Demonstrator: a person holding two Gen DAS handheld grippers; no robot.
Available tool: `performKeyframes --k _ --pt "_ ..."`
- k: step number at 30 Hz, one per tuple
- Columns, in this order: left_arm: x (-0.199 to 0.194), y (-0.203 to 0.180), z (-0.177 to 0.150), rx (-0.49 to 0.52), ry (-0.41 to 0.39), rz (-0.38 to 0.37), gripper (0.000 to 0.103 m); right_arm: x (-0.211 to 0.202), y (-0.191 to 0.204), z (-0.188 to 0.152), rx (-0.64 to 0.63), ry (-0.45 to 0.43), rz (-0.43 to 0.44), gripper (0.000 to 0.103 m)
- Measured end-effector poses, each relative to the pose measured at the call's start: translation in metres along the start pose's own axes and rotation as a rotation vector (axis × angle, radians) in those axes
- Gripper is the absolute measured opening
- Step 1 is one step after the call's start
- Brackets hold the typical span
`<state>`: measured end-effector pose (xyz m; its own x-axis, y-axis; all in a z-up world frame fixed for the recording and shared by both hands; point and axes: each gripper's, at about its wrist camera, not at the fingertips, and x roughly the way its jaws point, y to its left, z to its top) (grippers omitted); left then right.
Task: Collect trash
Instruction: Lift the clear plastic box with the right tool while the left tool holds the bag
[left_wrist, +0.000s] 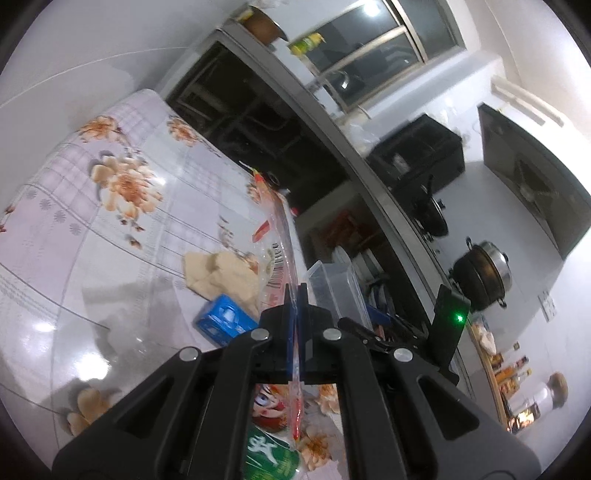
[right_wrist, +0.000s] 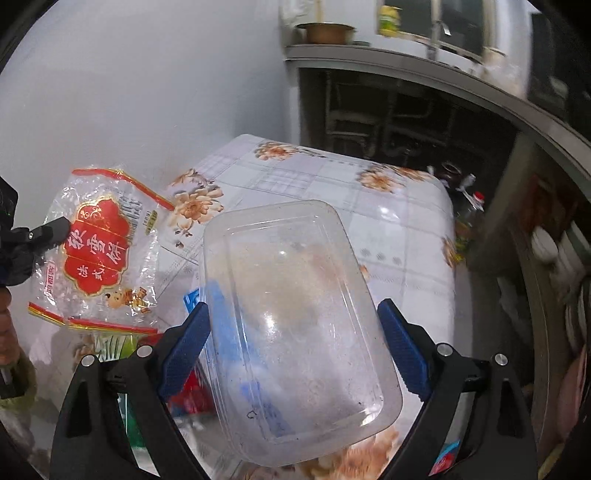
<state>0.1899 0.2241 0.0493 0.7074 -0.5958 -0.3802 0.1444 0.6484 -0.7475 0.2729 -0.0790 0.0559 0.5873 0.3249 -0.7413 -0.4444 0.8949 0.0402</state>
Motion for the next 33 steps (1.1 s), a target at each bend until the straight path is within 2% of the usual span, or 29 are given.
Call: performKeyframes --k 9,17,20,26,33 --pt "0.019 -0.048 -0.026 0.091 0.085 0.010 0.000 -0.046 -0.046 -0.054 0.217 -0.050 0.003 0.087" --pt "0.053 -0.097 -0.056 0.160 0.176 -0.023 0.000 -0.084 -0.087 -0.101 0.384 -0.099 0.059 0.087" --pt "0.063 -0.110 -0.065 0.169 0.199 -0.039 0.000 -0.085 -0.096 -0.124 0.442 -0.069 0.085 0.087" --pt "0.070 -0.119 -0.082 0.185 0.233 -0.036 0.000 -0.084 -0.083 -0.175 0.456 0.022 0.059 0.087" --pt "0.072 -0.107 -0.093 0.164 0.262 -0.007 0.000 -0.071 -0.062 -0.199 0.420 0.117 0.011 0.089"
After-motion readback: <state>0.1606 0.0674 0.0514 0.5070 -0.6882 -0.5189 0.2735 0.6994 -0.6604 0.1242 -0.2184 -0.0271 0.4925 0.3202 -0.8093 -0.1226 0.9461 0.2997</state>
